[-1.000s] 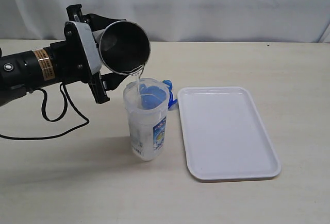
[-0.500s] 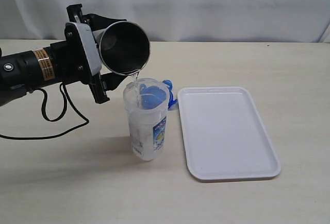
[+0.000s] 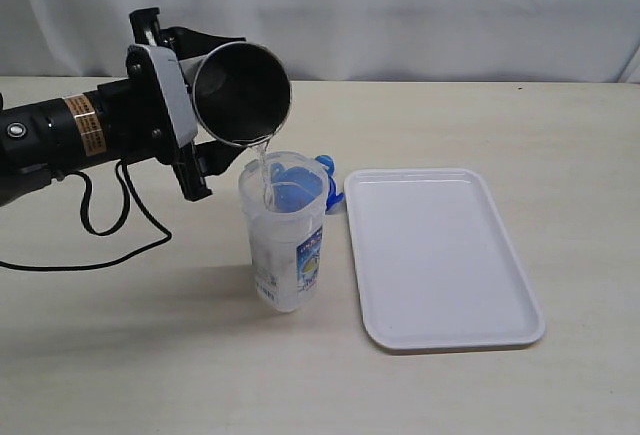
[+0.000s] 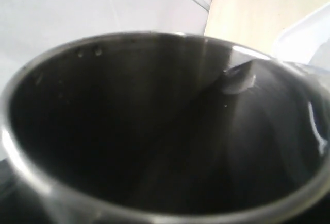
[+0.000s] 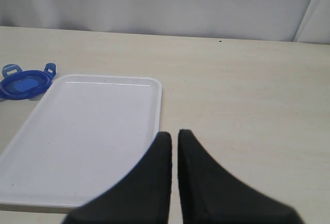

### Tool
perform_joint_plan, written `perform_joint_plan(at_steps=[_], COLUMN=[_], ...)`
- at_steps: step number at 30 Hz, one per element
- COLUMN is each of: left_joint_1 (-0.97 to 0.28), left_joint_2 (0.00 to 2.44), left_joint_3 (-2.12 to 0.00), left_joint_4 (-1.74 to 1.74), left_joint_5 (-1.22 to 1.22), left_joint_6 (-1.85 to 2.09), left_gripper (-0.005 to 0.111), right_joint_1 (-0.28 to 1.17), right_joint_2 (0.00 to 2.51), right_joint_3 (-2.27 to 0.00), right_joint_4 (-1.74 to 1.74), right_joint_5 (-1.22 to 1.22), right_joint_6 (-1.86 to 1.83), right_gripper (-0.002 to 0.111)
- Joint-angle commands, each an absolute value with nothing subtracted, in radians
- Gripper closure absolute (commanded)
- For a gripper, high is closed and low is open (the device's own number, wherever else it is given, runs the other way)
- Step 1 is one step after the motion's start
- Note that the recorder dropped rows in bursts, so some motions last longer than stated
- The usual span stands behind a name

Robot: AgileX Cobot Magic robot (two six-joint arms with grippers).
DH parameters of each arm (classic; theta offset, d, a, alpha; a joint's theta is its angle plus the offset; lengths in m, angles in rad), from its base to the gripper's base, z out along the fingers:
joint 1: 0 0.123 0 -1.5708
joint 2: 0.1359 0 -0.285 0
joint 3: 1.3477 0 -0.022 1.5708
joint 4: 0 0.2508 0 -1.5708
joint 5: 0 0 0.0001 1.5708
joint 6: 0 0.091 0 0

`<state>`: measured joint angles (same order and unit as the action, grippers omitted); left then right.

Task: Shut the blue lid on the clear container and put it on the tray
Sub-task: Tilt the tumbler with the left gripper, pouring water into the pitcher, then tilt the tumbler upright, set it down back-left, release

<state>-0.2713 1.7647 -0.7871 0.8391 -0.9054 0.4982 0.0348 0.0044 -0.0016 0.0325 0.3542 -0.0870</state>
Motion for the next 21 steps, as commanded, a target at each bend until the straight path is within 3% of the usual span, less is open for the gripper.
perform_joint_plan(at_steps=[1,10,21], left_joint_1=[-0.275,-0.275,-0.275], left_joint_2=[1.747,1.747,1.829], left_joint_3=[-0.804,-0.804,-0.812], left_joint_4=[0.816,0.804,0.414], left_joint_5=[-0.961,-0.944,-0.933], left_joint_6=[0.372,0.056,-0.168], left_gripper=[0.107,0.107,0.107], right_joint_1=[0.037,0.037,0.037], right_joint_2=[0.000,0.000,0.000], right_joint_3=[0.000,0.000,0.000], right_joint_4=[0.036,0.036,0.036], right_joint_5=[0.341,0.341,0.341], right_joint_6=[-0.090,-0.090,-0.090], right_gripper=[0.104,0.104,0.104])
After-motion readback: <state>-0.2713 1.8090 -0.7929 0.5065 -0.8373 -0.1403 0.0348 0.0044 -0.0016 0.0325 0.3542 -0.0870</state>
